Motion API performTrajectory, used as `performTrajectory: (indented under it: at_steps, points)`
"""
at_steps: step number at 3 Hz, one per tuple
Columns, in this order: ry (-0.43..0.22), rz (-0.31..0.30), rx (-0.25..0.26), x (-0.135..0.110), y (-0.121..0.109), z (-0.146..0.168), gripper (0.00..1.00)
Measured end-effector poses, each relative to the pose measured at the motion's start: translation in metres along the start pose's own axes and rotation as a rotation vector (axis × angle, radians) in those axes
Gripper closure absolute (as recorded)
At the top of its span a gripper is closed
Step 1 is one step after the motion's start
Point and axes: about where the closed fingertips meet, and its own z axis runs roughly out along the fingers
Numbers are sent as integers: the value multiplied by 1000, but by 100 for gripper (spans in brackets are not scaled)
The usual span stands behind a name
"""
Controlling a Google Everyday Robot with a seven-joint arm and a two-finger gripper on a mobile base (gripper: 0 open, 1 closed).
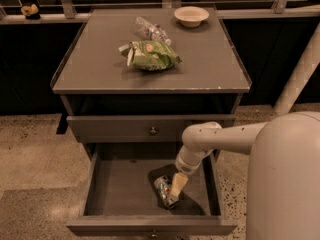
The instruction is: Pick 7up can from middle drawer and place on counter
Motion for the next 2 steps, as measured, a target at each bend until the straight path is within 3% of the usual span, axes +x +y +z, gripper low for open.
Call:
performTrajectory:
  at_steps: [1, 2]
  points:
    - [35, -53, 50, 0, 16, 39, 0]
    - [69, -30, 37, -11, 25, 78, 0]
